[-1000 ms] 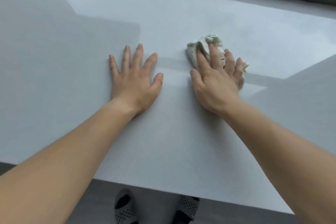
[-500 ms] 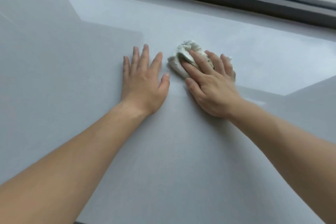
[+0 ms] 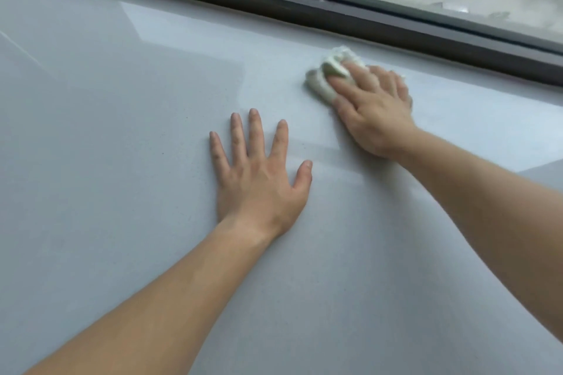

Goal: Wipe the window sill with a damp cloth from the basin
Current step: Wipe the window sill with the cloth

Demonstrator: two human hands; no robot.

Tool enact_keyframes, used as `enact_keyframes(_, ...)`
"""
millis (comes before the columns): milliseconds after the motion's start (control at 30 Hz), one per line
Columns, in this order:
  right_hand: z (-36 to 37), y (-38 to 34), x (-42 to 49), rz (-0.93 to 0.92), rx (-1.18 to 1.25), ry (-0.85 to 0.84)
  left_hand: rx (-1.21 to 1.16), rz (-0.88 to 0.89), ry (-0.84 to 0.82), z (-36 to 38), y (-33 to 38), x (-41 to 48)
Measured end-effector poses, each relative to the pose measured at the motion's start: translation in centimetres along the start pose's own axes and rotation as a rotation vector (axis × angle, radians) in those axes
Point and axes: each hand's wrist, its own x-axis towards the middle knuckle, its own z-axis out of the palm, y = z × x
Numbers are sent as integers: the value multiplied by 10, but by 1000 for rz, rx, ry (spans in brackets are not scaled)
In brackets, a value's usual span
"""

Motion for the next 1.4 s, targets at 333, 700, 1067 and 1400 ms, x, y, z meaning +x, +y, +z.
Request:
enact_keyframes(333,-3,10,59,-145,-10,4,22,-13,-8,0,2,3)
enact_keyframes(700,-2,52,-37,183,-12,56,19,-31,-23,-1,3,3)
enact_keyframes(1067,7,14,-114,52,-21,-4,-180,107,81,-8,18,-50)
enact_keyframes(1400,10,9,-145,176,3,34,-39,212,-28,12,22,-103)
